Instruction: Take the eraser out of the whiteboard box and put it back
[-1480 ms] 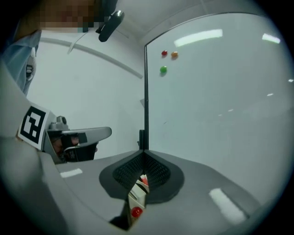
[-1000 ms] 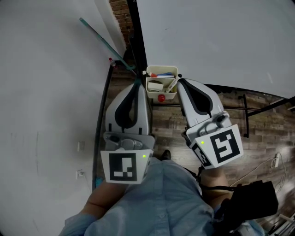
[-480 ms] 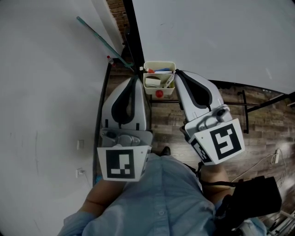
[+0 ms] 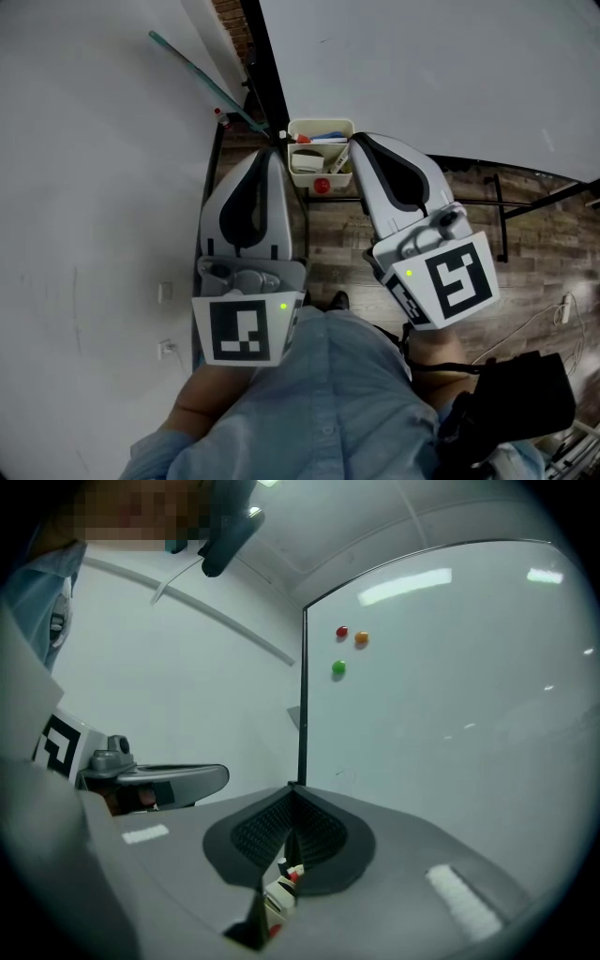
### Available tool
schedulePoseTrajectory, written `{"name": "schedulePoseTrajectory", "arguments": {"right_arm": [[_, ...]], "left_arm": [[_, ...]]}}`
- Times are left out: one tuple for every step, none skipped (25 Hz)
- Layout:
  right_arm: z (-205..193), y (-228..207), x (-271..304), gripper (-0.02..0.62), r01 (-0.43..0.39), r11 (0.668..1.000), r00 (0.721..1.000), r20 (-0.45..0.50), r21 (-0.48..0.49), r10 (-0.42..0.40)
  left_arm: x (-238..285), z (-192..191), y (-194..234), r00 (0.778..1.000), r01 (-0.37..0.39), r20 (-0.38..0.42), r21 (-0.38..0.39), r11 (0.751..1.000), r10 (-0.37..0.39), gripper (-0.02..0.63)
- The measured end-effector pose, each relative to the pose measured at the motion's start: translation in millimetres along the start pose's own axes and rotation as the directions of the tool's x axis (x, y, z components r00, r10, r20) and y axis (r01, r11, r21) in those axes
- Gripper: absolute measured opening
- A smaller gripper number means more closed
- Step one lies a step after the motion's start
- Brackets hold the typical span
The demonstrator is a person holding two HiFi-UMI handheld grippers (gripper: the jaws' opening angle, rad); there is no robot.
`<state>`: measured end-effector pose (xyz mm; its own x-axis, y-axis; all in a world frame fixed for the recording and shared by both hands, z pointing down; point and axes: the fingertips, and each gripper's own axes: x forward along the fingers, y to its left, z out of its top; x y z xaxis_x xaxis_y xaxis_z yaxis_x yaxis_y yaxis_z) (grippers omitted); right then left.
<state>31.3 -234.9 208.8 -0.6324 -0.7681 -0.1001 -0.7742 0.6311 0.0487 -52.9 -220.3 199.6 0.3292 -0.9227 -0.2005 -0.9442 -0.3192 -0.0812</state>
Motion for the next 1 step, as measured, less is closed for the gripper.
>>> {"name": "schedulePoseTrajectory", "arguments": {"right_arm": [[-0.3,-0.5,0.7,0.000,0.000,1.000,1.000,0.001,0.001,0.000]], "left_arm": [[0.5,-0.6,0.7,1.000,-0.002,-0.001,0.001,1.000,0.002,0.005]]}}
